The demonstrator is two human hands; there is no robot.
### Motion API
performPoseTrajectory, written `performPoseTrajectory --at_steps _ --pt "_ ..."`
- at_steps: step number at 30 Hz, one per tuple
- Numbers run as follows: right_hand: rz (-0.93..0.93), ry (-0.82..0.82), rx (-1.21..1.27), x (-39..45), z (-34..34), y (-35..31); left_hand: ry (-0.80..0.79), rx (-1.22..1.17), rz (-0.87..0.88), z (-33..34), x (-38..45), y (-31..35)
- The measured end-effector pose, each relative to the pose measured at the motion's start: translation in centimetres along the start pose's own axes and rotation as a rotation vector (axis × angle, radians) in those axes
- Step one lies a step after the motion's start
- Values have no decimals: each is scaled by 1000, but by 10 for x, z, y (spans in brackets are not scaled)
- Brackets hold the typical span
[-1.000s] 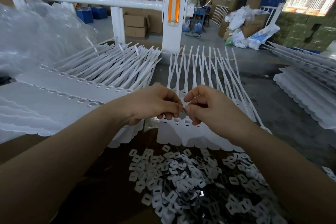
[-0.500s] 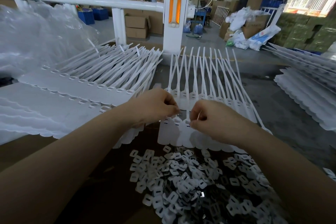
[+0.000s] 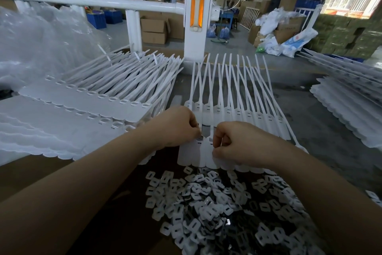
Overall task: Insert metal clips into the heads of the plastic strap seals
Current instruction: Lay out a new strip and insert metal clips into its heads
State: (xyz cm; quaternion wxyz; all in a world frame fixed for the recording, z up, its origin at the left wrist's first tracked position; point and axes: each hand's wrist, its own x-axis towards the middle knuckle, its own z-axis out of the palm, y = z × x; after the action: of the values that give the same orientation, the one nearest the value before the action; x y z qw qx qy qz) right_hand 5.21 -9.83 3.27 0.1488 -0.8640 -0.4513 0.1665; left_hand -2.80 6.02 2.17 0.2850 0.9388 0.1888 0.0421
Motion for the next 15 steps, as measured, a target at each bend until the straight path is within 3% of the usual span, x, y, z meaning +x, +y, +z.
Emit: performPoseTrajectory --at_steps 15 --pt "-27 -17 -21 -1 -2 -1 14 141 233 -11 -3 -4"
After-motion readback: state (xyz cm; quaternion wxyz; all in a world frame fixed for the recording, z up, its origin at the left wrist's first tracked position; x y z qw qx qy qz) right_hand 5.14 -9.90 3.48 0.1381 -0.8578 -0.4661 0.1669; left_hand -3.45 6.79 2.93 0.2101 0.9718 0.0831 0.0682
